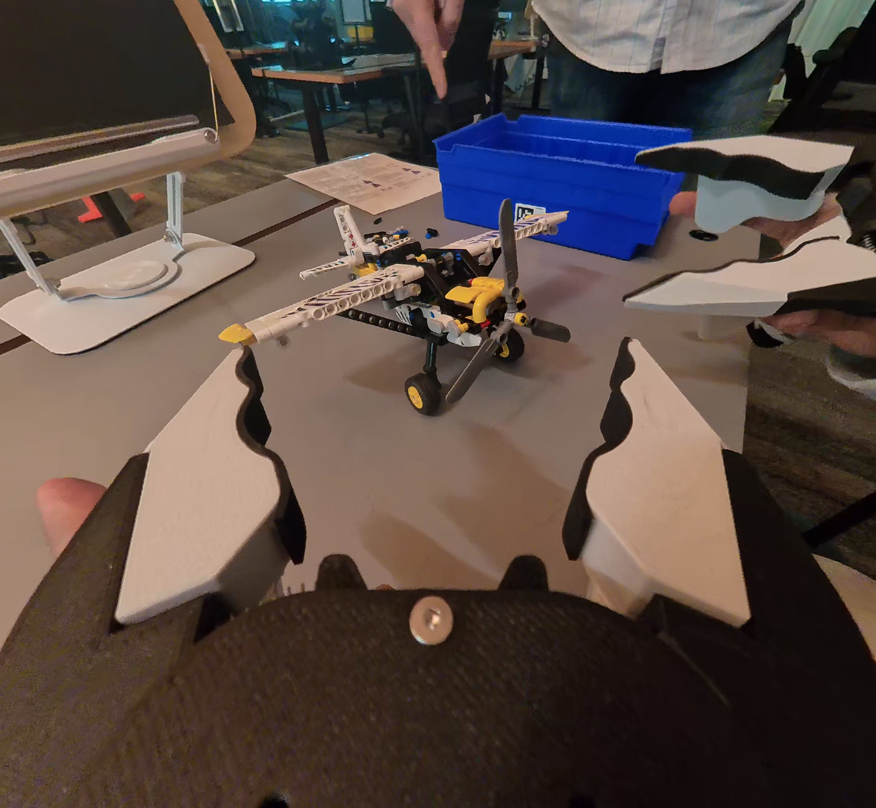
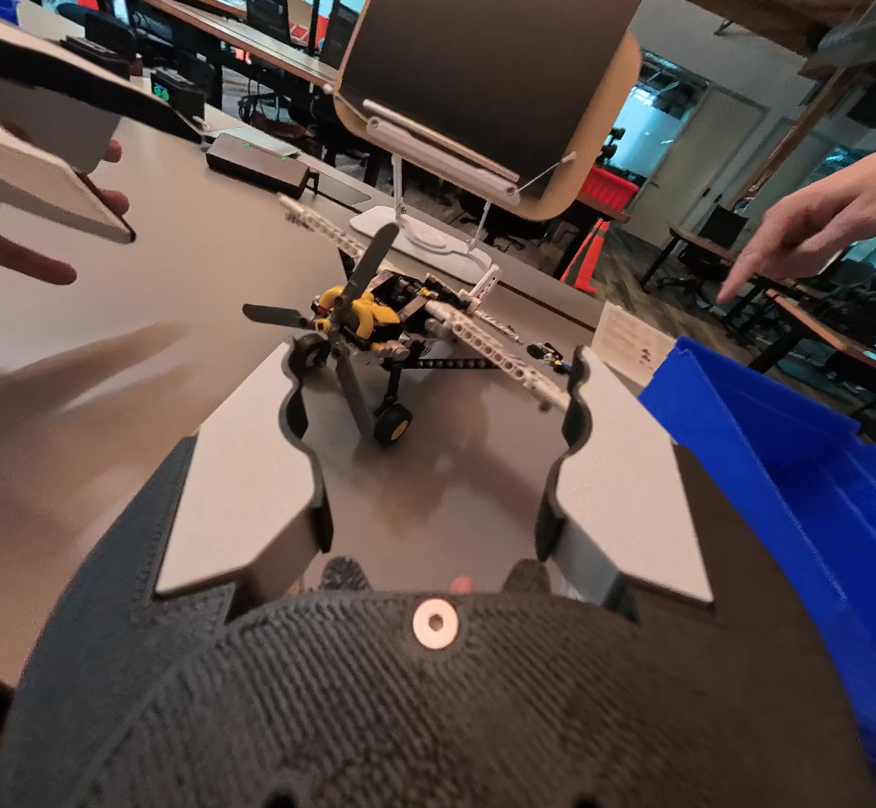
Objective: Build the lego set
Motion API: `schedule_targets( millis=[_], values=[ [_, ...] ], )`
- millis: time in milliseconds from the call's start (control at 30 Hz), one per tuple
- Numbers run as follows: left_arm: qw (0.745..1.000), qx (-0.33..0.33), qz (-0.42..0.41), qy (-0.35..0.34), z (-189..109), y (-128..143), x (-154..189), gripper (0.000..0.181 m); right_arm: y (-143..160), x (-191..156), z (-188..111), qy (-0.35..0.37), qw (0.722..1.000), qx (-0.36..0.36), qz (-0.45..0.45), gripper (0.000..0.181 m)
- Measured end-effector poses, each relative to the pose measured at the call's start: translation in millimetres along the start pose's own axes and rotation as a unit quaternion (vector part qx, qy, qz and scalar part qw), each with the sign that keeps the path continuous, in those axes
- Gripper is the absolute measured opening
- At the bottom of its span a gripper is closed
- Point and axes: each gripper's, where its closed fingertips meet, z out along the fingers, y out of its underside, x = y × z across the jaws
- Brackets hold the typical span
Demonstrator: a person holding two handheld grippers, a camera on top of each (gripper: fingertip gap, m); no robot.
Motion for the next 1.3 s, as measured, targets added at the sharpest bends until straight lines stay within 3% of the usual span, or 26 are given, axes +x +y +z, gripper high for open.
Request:
schedule_targets(
  millis=[867, 1000, 1133, 1300],
  values=[
    [1.0, -0.021, -0.001, 0.003, 8.2, 17.0, 3.3, 0.14, 17.3, 1.3, -1.3, -0.004, 1.0, -0.017, 0.009, 0.111],
    [0.999, -0.02, -0.027, 0.015, 8.6, 17.0, 4.8, 0.138, 13.7, 2.6, -3.0, -0.014, 0.998, -0.002, 0.054, 0.109],
    [0.998, -0.04, 0.034, -0.028, 9.9, 24.6, -4.2, 0.142, 21.6, 9.5, -3.2, 0.021, 0.999, -0.025, -0.014, 0.109],
    [0.999, -0.044, 0.016, -0.007, 13.5, 28.6, 4.6, 0.141, 24.5, -4.4, 1.4, -0.009, 1.0, -0.024, 0.014, 0.11]
  ],
)
